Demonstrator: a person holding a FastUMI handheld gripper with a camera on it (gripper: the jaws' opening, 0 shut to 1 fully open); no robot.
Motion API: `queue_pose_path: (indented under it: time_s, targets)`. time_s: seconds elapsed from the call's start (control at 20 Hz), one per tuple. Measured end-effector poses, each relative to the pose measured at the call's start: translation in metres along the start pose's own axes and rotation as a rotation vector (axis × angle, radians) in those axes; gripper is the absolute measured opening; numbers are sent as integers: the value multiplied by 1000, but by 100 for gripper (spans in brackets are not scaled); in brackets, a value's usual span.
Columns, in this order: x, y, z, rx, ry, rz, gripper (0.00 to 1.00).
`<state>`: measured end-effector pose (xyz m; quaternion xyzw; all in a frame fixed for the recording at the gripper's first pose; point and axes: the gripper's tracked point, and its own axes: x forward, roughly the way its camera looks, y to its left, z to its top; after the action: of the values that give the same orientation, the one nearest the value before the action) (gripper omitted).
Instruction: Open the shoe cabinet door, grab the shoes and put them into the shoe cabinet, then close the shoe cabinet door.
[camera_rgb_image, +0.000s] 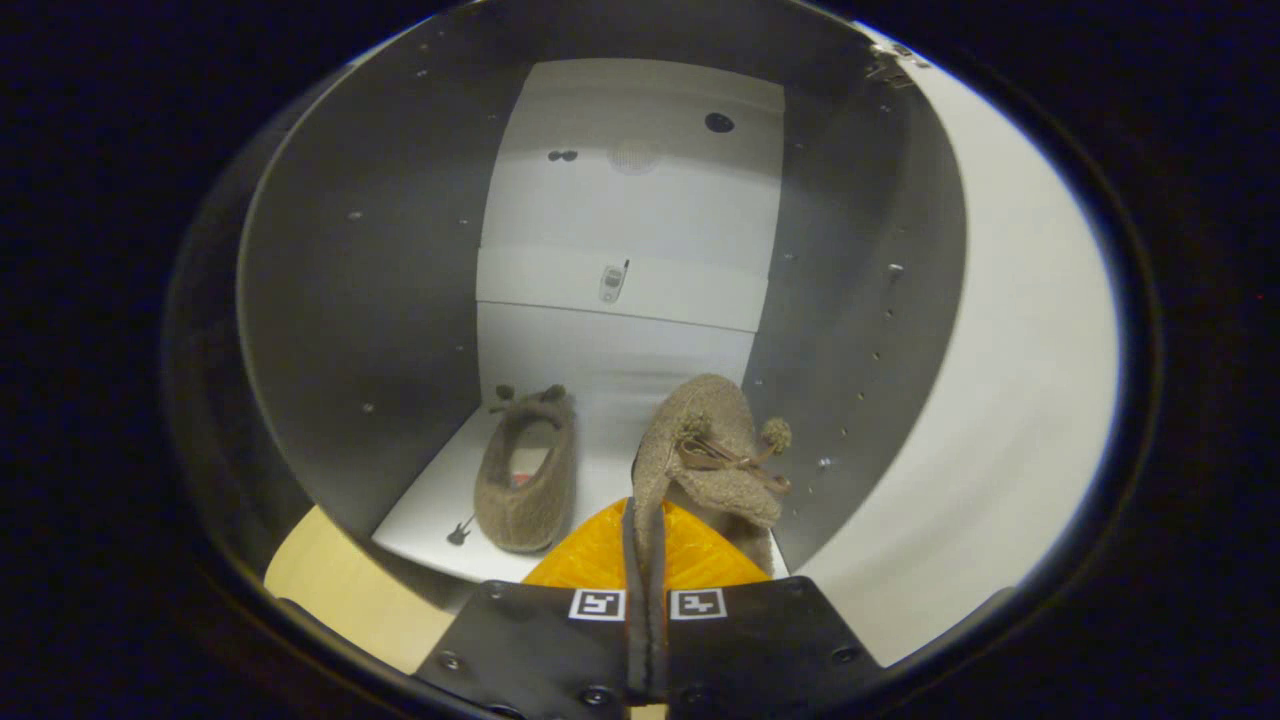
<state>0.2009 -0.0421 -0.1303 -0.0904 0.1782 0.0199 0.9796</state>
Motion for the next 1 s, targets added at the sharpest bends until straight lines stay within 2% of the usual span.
queue_pose_path:
  time_s: [0.15,0.4,0.7,1.0]
  targets:
    - [58,-4,-2,4,49,10,2]
    - [106,-2,-16,3,117,45,2]
    - [123,17,-28,-7,154,98,2]
    - [127,17,-25,14,145,67,9]
